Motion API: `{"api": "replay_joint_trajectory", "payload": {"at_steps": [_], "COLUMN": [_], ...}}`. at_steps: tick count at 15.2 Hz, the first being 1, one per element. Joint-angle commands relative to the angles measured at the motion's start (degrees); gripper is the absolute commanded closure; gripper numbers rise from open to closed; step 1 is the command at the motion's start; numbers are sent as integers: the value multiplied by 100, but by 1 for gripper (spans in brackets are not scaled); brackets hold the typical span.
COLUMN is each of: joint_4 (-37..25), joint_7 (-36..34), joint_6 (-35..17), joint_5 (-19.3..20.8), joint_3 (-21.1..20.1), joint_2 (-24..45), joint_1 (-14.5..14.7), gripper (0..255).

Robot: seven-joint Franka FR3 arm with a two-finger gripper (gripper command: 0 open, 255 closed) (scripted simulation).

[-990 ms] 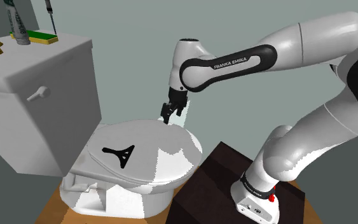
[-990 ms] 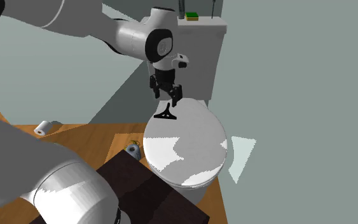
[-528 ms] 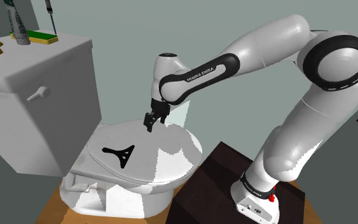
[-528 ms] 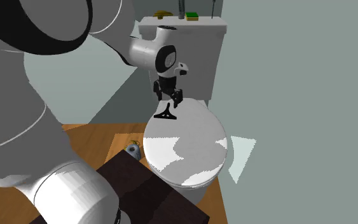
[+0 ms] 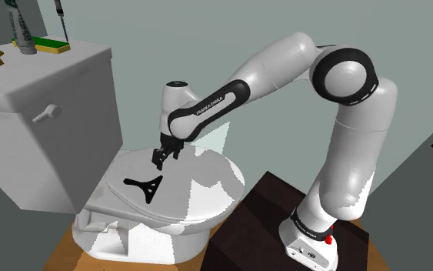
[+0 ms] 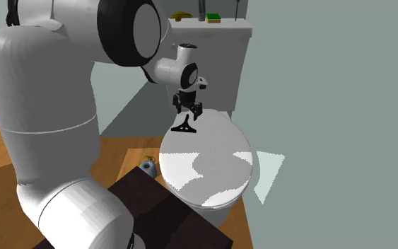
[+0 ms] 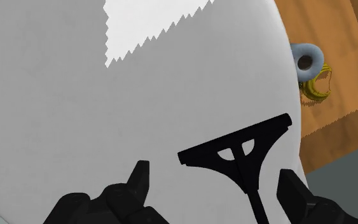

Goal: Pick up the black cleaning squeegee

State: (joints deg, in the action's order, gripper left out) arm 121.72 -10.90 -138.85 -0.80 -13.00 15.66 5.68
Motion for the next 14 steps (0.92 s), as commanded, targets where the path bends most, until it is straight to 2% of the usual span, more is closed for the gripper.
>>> {"api": "replay_joint_trajectory", "payload": {"at_steps": [1,10,14], "joint_4": [-344,-2323,-2364], "joint_7": [-58,-174,-177], "joint_6": [-116,-193,-332], "joint_5": [113,493,518], "joint_3": [3,96,125], "joint_2": [445,2436,2615], "joint_1": [90,580,605], "gripper": [0,0,0]}}
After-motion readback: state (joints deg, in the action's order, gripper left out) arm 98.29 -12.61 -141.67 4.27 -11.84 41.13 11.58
